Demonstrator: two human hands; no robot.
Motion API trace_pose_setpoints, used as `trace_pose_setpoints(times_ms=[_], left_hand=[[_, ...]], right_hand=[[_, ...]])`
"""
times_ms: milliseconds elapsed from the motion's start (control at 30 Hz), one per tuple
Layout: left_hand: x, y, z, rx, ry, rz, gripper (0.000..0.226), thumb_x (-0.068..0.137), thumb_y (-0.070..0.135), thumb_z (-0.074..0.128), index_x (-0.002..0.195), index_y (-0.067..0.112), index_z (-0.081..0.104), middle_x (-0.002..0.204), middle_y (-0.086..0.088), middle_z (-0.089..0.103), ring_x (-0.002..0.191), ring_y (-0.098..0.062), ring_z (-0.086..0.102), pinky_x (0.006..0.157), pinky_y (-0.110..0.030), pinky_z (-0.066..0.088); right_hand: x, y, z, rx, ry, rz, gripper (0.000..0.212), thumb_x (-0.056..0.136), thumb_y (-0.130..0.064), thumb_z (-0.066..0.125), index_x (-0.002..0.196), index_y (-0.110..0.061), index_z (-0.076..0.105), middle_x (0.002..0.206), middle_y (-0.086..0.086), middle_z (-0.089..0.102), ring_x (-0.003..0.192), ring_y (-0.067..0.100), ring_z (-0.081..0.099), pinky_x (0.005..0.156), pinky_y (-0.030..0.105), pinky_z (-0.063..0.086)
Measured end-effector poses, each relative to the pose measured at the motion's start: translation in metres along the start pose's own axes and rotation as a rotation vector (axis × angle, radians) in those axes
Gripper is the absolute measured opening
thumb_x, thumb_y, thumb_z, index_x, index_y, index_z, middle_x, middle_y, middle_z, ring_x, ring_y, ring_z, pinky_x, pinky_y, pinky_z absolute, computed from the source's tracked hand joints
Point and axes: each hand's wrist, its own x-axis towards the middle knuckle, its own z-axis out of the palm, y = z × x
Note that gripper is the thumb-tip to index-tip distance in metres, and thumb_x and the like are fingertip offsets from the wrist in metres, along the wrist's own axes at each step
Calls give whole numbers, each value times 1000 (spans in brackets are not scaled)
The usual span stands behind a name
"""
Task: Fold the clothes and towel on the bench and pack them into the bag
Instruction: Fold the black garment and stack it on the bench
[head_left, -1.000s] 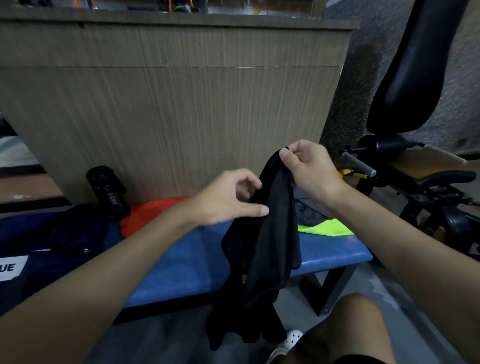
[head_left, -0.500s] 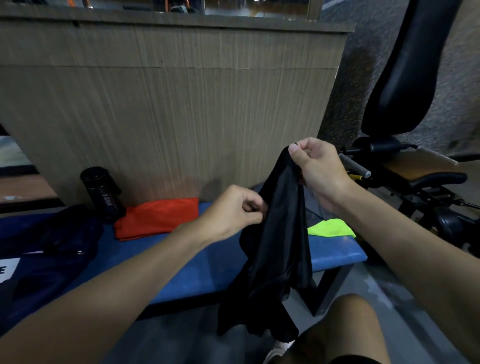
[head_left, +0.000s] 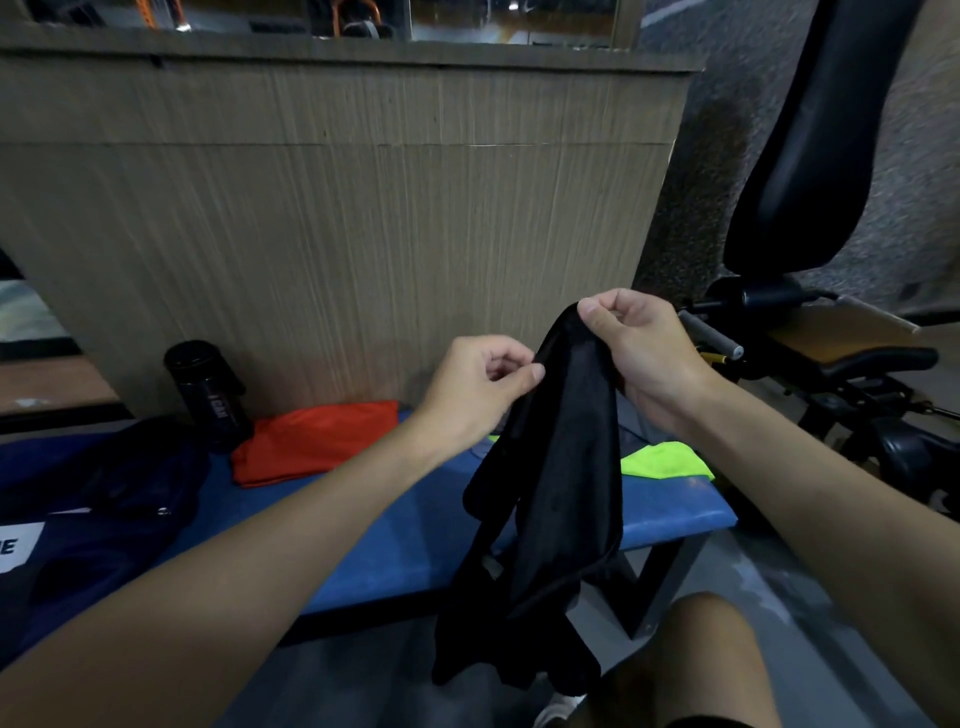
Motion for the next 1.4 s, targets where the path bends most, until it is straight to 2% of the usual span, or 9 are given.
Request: trace_pose_setpoints(times_ms=[167,333,500,667,833,933,1067,1233,1400], left_hand=[[14,14,-9,-58,125,-8,18,95,7,62,79,13,68,71,-3,71,60,-5,61,59,-21,48],[21,26,-9,-53,181,-2,11,93,9,66,85,5,71,78,-11,74,65,-10,64,64,-23,51],[19,25,-19,-55,184,4,11,95,5,62,89,11,68,75,-4,71,65,-7,64,66,-22,52],[4,20,-40,20,-112,43,12,92,10,69,103,13,68,97,-3,72,88,-6,65,86,-20,50],[-4,15,-56,510,-341,188,61,72,24,86,121,42,55,113,5,54,108,-4,56,97,-23,45],[-4,14,-59,563,-248,391,42,85,15,73,119,33,56,107,4,54,103,-13,59,94,-39,48],[-3,15,-63,595,-194,525,14,92,11,62,99,22,58,97,8,52,87,-13,57,79,-35,47],[-2,20,-53,325,-157,362,11,88,12,60,84,22,61,77,5,61,68,-8,55,65,-30,45],[5,24,-49,234,-180,268,17,87,0,63,82,16,66,75,1,66,69,-6,60,69,-26,50]], right_hand=[[1,8,-10,-419,77,-110,11,92,-17,65,90,-14,55,77,-1,56,68,8,51,64,20,42],[-24,9,7,-470,-271,-186,21,85,-21,75,80,-6,61,72,1,56,65,6,46,63,23,40],[-24,19,12,-425,-265,-159,27,95,-18,61,77,-1,49,71,9,50,70,15,42,64,34,35],[-25,7,9,-254,-151,-138,21,98,-6,55,78,-11,54,72,6,54,68,11,48,64,24,40],[-21,2,11,-149,-164,-81,24,101,-9,51,78,-13,58,71,-1,58,65,6,52,63,18,44],[-22,2,13,-113,-172,-59,27,101,-9,49,75,-14,57,67,-5,55,63,4,49,61,17,41],[-22,1,12,-147,-170,-32,27,101,-12,51,76,-14,57,70,-2,53,66,7,46,63,21,39],[-20,6,8,-272,-157,-32,16,97,-13,58,81,-14,59,78,6,58,74,16,52,71,31,42],[-33,-1,15,-292,-279,-248,11,87,-11,72,85,-13,62,78,-5,60,70,0,52,70,16,43]])
